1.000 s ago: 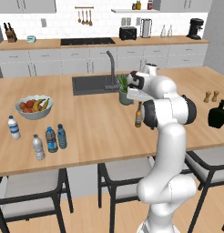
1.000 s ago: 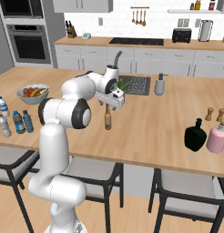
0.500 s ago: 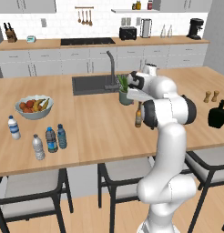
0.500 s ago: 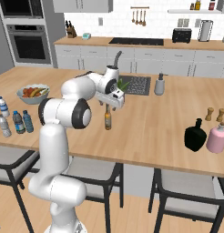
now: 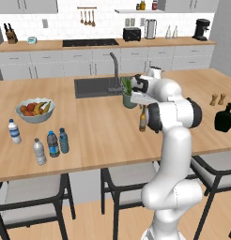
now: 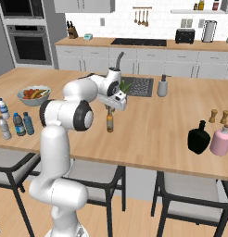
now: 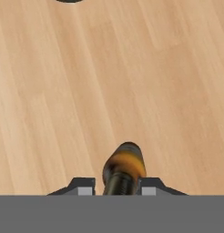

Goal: Move the plastic bottles in the middle to the plastics group, and the glass bottles in the middle to the glass group.

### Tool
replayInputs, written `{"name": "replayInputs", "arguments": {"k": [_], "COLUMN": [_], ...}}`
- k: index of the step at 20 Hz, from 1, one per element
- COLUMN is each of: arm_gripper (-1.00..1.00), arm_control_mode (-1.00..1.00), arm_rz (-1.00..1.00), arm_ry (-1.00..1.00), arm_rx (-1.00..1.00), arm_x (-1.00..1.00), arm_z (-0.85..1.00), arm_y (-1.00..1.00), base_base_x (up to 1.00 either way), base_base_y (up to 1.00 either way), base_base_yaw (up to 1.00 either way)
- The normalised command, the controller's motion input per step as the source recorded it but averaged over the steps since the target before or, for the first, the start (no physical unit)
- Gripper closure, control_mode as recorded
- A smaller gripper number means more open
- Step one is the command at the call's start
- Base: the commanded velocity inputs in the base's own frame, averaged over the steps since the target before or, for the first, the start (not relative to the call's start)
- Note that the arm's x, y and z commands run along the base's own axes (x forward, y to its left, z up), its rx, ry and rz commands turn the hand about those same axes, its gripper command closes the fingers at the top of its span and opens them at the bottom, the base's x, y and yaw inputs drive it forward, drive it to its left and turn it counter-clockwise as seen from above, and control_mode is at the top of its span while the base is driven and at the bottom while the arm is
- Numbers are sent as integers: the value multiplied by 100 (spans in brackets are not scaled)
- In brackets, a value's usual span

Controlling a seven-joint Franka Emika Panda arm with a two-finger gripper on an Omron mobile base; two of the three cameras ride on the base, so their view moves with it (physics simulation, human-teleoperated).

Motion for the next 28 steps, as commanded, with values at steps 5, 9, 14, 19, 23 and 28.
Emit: {"name": "replayInputs", "arguments": {"k": [5, 9, 14, 19, 23, 28], "arm_gripper": [100, 100, 100, 100, 100, 100], "arm_control_mode": [-100, -100, -100, -100, -100, -100], "arm_rz": [0, 0, 0, 0, 0, -2], "arm_ry": [0, -2, -3, -6, -22, -23], "arm_rx": [0, 0, -3, -7, -13, -17], "arm_x": [-6, -20, -60, -53, -51, -43], "arm_z": [-15, 5, 12, 15, 1, 0], "arm_y": [0, -29, -63, -76, -79, -71], "base_base_x": [0, 0, 0, 0, 0, 0], "base_base_y": [0, 0, 0, 0, 0, 0], "base_base_yaw": [0, 0, 0, 0, 0, 0]}}
